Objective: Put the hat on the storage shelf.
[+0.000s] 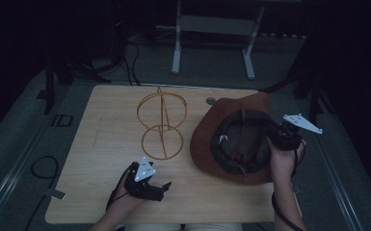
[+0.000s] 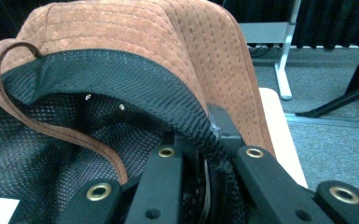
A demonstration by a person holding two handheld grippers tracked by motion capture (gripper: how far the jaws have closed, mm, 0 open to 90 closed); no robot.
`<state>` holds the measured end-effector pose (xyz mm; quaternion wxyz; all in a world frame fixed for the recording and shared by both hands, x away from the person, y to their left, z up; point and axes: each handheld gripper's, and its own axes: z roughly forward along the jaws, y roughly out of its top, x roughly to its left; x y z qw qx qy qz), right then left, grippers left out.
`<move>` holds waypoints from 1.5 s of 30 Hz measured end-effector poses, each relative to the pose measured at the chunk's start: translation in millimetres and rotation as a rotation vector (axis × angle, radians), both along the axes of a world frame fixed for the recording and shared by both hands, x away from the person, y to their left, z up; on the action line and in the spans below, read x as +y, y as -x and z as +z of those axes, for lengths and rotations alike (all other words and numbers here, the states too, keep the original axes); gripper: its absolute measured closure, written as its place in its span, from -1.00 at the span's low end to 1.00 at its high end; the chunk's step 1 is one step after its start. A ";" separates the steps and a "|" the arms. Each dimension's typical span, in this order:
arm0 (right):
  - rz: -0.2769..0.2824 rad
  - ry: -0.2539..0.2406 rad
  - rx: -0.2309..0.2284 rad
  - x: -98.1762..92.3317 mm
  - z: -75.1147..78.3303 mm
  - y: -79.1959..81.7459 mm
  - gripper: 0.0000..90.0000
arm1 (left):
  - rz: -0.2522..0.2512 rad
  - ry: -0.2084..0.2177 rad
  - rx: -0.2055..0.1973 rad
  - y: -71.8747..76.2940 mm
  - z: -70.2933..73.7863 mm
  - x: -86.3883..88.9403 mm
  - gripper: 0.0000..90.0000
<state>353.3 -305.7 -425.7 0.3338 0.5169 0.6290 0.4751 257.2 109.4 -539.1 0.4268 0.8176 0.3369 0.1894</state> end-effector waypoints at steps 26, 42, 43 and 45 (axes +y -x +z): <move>0.022 0.015 0.000 5.1 -6.2 7.5 0.87 | -0.173 0.030 -0.071 -54.7 71.4 -110.2 -0.81; 0.029 0.002 -0.016 4.0 -1.9 15.3 0.87 | -0.119 0.050 -0.101 -93.4 109.0 -141.7 -0.81; 0.028 -0.001 -0.019 3.8 -1.5 16.4 0.87 | -0.124 0.038 -0.106 -95.2 110.1 -145.2 -0.81; 0.034 -0.006 -0.020 3.7 0.1 18.6 0.87 | -0.118 0.019 -0.109 -97.1 110.4 -149.6 -0.81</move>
